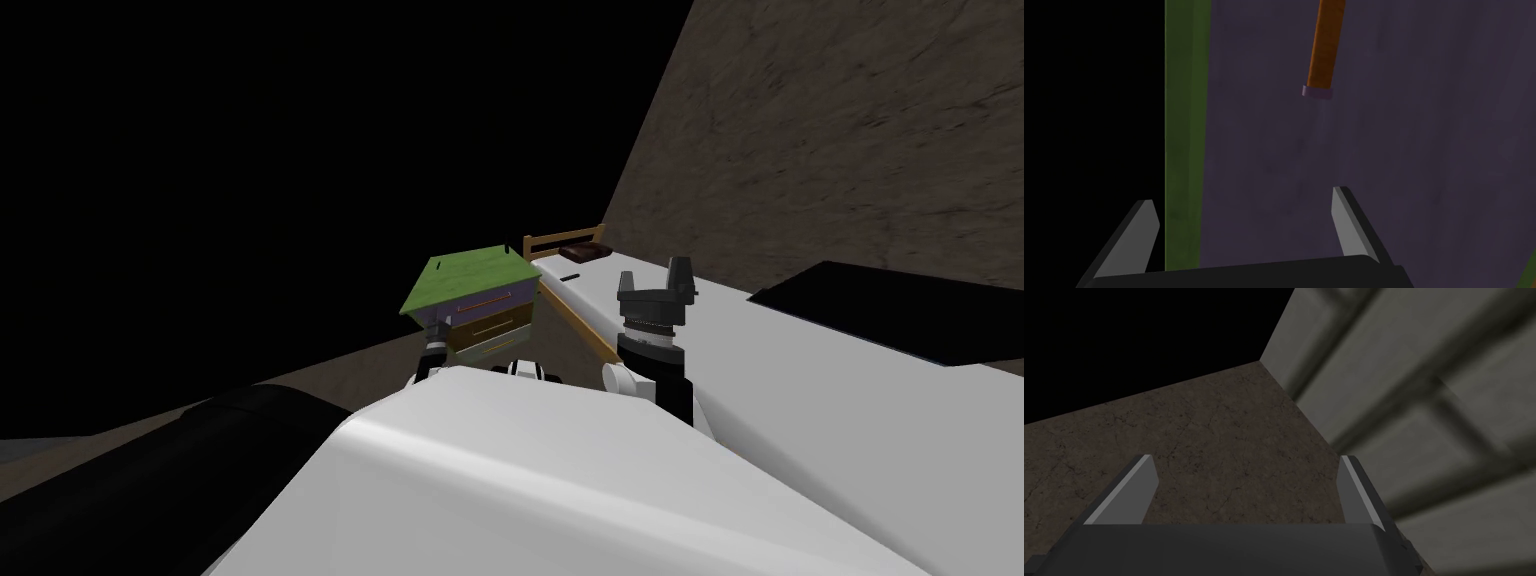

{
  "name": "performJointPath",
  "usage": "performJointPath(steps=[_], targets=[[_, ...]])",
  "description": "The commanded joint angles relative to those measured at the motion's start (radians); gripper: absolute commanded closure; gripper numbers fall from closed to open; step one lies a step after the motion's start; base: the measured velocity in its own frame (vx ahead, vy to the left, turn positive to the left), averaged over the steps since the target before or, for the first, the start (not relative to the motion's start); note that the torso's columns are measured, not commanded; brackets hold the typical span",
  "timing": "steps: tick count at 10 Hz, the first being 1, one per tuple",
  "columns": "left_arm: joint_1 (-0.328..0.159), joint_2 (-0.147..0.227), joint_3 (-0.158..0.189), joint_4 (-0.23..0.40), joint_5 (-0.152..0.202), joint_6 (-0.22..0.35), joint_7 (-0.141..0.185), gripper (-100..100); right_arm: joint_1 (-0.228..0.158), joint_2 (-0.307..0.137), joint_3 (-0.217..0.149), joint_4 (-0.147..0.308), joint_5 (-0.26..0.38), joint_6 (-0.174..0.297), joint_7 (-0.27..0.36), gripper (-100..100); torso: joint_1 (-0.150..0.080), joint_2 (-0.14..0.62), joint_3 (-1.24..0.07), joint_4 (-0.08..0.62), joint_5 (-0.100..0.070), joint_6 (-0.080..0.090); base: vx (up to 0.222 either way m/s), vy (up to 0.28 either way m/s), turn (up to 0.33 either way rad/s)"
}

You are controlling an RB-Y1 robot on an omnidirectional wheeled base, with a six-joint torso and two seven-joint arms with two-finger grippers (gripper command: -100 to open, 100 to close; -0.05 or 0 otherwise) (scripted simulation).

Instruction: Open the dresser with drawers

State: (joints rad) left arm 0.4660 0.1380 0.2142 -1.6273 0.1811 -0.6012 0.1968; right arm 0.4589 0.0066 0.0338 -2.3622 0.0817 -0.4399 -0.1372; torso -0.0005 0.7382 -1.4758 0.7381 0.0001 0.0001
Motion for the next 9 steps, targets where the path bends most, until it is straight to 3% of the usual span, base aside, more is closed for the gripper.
performJointPath(steps=[1,6,9], targets=[[-0.003,-0.041,0.012,0.040,0.020,-0.014,0.009,-100,0.000,0.000,0.000,0.000,0.000,0.000,0.000,0,0.000,-0.001,-0.001,0.000,0.000,0.000,0.127,-0.124,0.057],[-0.005,-0.164,0.023,0.077,0.039,-0.027,0.018,-100,0.000,0.000,0.000,0.000,0.000,0.000,0.000,0,0.003,0.002,0.001,0.000,0.001,0.000,0.069,-0.078,0.030],[0.009,-0.144,0.031,0.031,0.045,0.007,0.022,-100,0.000,0.000,0.000,0.000,0.000,0.000,0.000,0,0.002,-0.001,0.000,0.000,0.000,0.000,0.047,0.007,-0.011]])
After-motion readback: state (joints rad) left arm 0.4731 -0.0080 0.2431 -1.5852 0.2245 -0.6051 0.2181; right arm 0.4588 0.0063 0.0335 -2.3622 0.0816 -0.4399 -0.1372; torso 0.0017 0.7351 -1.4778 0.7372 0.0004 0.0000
